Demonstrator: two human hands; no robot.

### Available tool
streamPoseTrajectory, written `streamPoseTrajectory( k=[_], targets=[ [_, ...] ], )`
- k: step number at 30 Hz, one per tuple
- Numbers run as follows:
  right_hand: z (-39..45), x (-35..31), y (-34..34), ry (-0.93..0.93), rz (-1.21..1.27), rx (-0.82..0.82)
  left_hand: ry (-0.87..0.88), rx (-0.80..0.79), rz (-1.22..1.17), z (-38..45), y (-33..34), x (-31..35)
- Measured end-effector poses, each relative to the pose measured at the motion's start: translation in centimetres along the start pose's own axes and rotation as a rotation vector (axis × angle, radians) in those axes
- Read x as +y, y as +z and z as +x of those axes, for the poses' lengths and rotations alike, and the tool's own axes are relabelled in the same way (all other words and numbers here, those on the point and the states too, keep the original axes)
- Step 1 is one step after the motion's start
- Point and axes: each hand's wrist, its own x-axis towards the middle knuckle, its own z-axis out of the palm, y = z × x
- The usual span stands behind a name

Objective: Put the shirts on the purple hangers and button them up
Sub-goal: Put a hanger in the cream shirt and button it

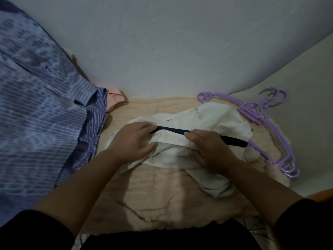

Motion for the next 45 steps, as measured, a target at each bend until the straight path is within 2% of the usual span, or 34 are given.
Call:
streamPoseTrajectory(
  k=[2,5,8,12,14,16,18,20,24,28,30,32,35,37,41,45],
  targets=[
    [0.2,0.2,-0.6,-0.044,0.054,0.061,0.032,0.015,0.013,-0.3,-0.6,0.3],
    [0.6,1.2,-1.2,-0.094,0.007,-0.005,0.13,0.029,0.017,-0.3,-1.2,1.2],
    [1.2,2.1,-1.8,-0.102,0.002,-0.041,0.242,-0.018,0.179,-0.1,-0.8,1.5],
    [2.8,2.9,-2.6,-0.052,-0.035,-0.029,0.197,-0.196,0.303,1.0,-0.3,1.1],
    [3.3,3.6,-2.6,-0.032,-0.012,-0.069,0.118,-0.218,0.304,1.5,-0.8,1.2],
    [3.6,4.1,-2.7,0.047,0.003,-0.092,-0.045,-0.184,0.219,2.1,-1.3,1.1],
    [3.9,4.3,-3.1,0.209,0.028,-0.122,-0.187,-0.223,0.124,2.7,-2.0,0.5],
    [4.2,4.9,-3.7,0.302,0.042,-0.265,-0.263,-0.278,0.098,3.4,-3.0,-0.3],
    [5.4,5.7,-4.9,0.292,0.109,-0.445,-0.26,-0.337,0.073,4.4,-4.0,-1.8],
    [6.1,6.7,-6.2,0.349,0.195,-0.567,-0.286,-0.236,-0.143,5.0,-3.4,-3.6],
    [6.2,7.3,-6.6,0.342,0.281,-0.618,-0.254,-0.154,-0.149,5.2,-3.1,-4.3],
    [5.9,8.1,-6.9,0.391,0.347,-0.61,-0.256,-0.102,-0.216,5.4,-2.9,-4.9],
    [5.2,9.7,-6.4,0.486,0.474,-0.511,-0.326,-0.234,-0.423,5.3,-2.9,-5.6],
    [4.3,10.2,-6.3,0.538,0.538,-0.519,-0.436,-0.252,-0.546,5.0,-3.1,-6.2],
    [2.6,10.4,-6.4,0.614,0.676,-0.595,-0.607,-0.238,-0.803,3.3,-3.2,-7.0],
    [1.2,10.0,-6.7,0.724,0.65,-0.499,-0.743,-0.139,-1.036,1.8,-2.6,-7.1]
  ],
)
